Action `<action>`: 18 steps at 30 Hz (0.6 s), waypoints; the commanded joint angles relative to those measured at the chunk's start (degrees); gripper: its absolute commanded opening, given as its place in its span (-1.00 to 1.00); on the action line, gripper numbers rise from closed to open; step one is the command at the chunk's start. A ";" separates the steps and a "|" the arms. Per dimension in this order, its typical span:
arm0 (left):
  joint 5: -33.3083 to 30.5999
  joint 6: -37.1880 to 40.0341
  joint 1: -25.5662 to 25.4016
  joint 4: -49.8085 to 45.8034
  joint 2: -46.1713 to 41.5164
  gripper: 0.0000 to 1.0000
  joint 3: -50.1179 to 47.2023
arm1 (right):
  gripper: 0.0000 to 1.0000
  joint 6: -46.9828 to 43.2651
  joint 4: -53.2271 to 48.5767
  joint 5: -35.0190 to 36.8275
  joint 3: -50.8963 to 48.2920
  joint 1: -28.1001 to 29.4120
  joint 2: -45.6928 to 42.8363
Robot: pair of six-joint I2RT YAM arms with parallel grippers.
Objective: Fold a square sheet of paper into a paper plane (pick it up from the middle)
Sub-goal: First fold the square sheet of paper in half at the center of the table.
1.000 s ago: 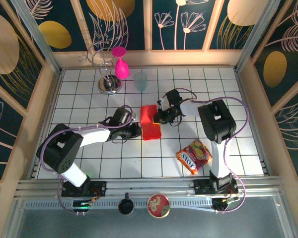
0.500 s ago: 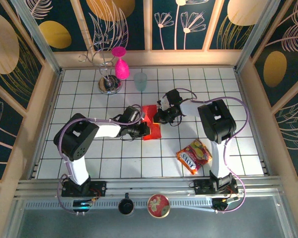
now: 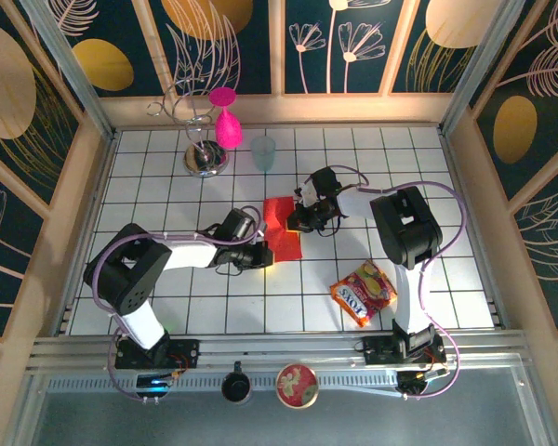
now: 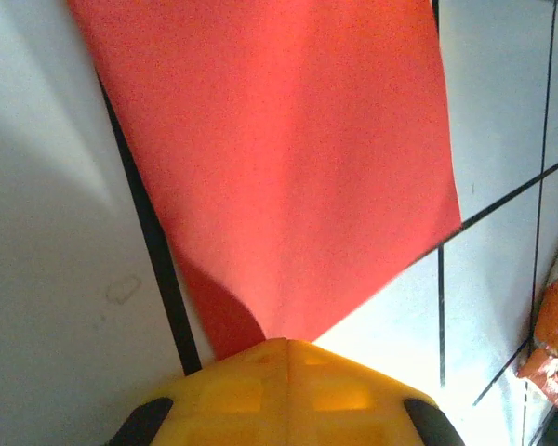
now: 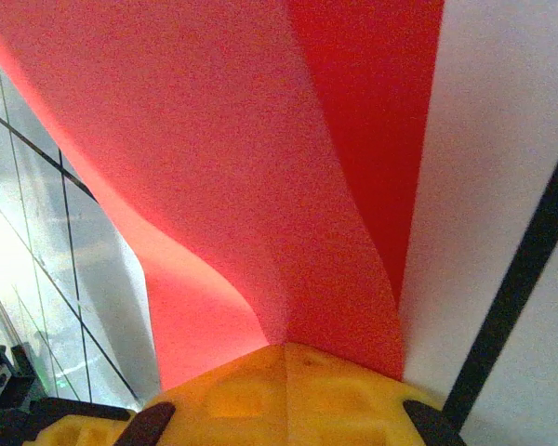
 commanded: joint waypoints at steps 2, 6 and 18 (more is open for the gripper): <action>0.29 2.51 -0.89 -8.69 -3.73 -1.00 -0.39 | -1.00 -0.45 -5.44 18.73 -5.42 -1.23 7.83; -2.67 2.73 -0.53 -8.73 -8.11 -1.00 2.38 | -1.00 -1.49 -5.55 18.01 -6.14 -0.85 6.40; -2.15 -6.02 3.92 5.33 -3.61 -1.00 5.06 | -1.00 -8.96 -5.06 9.56 -8.72 2.24 -2.18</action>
